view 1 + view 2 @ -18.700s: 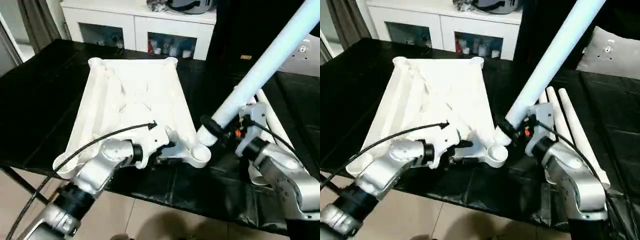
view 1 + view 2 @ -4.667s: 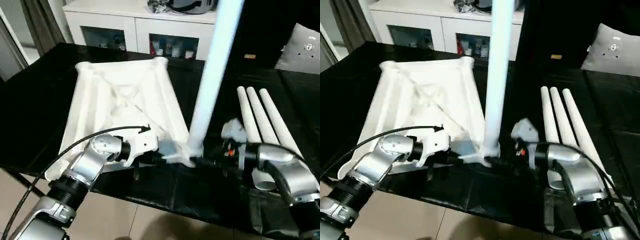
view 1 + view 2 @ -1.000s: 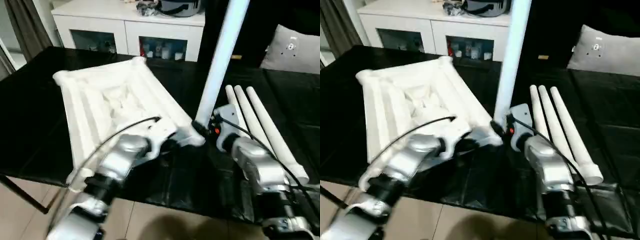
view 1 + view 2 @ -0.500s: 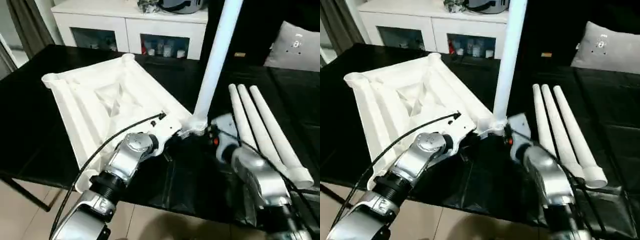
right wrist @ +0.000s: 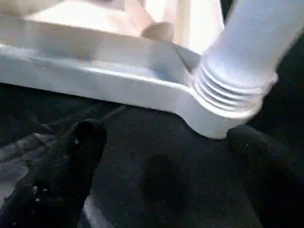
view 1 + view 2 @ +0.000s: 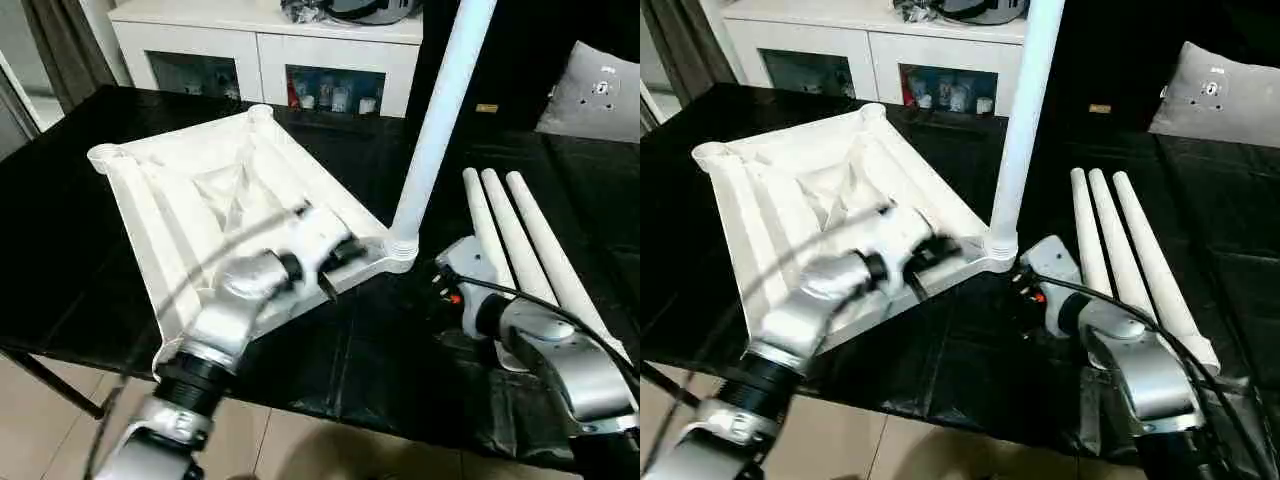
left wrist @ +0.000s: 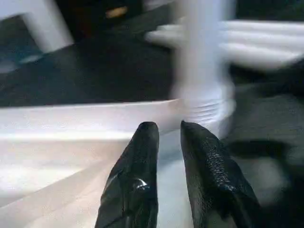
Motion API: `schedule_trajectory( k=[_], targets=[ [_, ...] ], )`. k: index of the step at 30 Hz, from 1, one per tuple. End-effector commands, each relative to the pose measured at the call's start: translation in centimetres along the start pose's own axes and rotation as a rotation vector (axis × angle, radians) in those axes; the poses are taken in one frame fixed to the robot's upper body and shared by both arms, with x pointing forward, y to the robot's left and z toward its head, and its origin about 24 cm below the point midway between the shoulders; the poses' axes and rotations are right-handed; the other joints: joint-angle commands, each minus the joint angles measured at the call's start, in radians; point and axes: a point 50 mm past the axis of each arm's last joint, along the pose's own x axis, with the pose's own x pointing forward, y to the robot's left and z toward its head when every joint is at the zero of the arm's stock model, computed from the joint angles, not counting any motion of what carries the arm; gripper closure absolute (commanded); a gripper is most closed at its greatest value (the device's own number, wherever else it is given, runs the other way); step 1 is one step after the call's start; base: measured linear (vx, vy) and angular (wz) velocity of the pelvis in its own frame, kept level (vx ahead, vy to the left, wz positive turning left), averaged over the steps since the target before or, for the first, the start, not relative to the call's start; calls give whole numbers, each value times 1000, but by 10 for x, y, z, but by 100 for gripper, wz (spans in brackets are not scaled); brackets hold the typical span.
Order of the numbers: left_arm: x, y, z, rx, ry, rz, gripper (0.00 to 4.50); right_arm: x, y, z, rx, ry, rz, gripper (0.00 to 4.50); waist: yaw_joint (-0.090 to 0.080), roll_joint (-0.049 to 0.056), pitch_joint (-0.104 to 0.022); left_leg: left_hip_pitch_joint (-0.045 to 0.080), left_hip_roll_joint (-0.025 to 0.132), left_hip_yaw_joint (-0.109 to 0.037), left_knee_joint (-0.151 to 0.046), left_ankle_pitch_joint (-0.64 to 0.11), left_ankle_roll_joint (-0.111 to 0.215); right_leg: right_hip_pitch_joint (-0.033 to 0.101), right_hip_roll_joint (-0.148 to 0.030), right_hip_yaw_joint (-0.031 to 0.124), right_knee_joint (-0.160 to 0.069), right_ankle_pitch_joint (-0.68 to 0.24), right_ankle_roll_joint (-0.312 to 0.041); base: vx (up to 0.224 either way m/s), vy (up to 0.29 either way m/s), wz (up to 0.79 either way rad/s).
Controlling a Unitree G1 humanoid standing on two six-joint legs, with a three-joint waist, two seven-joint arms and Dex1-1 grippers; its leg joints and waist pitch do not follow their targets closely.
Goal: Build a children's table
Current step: Rotate table base
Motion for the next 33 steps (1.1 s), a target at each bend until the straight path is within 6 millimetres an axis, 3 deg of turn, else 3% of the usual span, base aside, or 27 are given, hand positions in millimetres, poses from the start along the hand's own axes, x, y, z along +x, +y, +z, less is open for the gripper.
schedule_trajectory(
  k=[1,4,5,7,8,9,12,14,16,22,23,25,27,33],
  targets=[
    [-11,19,1,6,41,88,382,5,1,7,-18,-19,-5,0,4,-10,-52,-10,46,-20,-64,-134,63,62,-82,49,-84,-313,-132,0,0,0],
    [-36,50,-8,89,169,217,395,16,5,10,14,-29,-11,0,-4,-3,-52,-5,47,-23,-66,-131,49,56,-79,50,-81,-311,-130,0,0,0],
    [-57,72,-16,170,281,308,408,23,8,10,29,-21,-7,0,-2,-1,-54,-2,48,-23,-64,-130,45,55,-79,51,-79,-299,-133,0,0,0],
    [-83,93,-21,245,394,412,422,31,11,8,36,-3,0,0,-9,6,-57,-5,49,-27,-67,-114,34,57,-76,51,-64,-222,-151,0,0,0],
    [-93,102,-23,266,437,457,431,33,13,6,36,7,7,0,-12,7,-56,-3,50,-27,-66,-114,30,56,-76,52,-63,-207,-157,0,0,0],
    [-102,108,-24,282,474,487,433,35,14,5,36,17,12,0,-8,-4,-58,-1,49,-25,-64,-100,31,59,-81,54,-57,-181,-173,0,0,0],
    [-130,121,-32,302,586,548,443,40,17,2,35,43,16,0,-1,2,-58,3,53,-22,-64,-60,32,55,-80,56,-47,-99,-208,0,0,0],
    [-135,120,-37,266,606,547,443,42,17,1,49,56,18,0,4,-2,-59,4,54,-20,-63,-55,33,54,-83,57,-43,-67,-225,0,0,0],
    [-134,114,-43,255,618,507,443,44,18,0,48,74,22,0,12,1,-55,4,56,-21,-67,-86,21,55,-87,58,-46,-97,-229,0,0,0],
    [-127,96,-62,207,662,410,443,54,19,-2,53,86,22,0,20,-3,-49,5,54,-21,-71,-161,-4,53,-92,61,-63,-229,-193,0,0,0],
    [-128,92,-69,195,697,375,443,58,19,-3,56,90,21,0,22,14,-50,7,53,-24,-71,-169,-10,50,-93,62,-64,-254,-184,0,0,0],
    [-131,89,-74,195,730,346,443,60,20,-3,58,90,20,0,18,3,-49,4,53,-24,-72,-169,-11,53,-89,60,-65,-246,-179,0,0,0],
    [-133,82,-78,209,757,279,443,64,19,-3,81,82,11,0,13,4,-50,-1,54,-27,-74,-168,-11,56,-92,60,-62,-246,-181,0,0,0],
    [-124,66,-72,178,696,116,443,73,15,2,109,55,-29,0,3,0,-51,1,53,-24,-71,-148,-6,54,-91,61,-59,-221,-204,0,0,0]
  ],
)
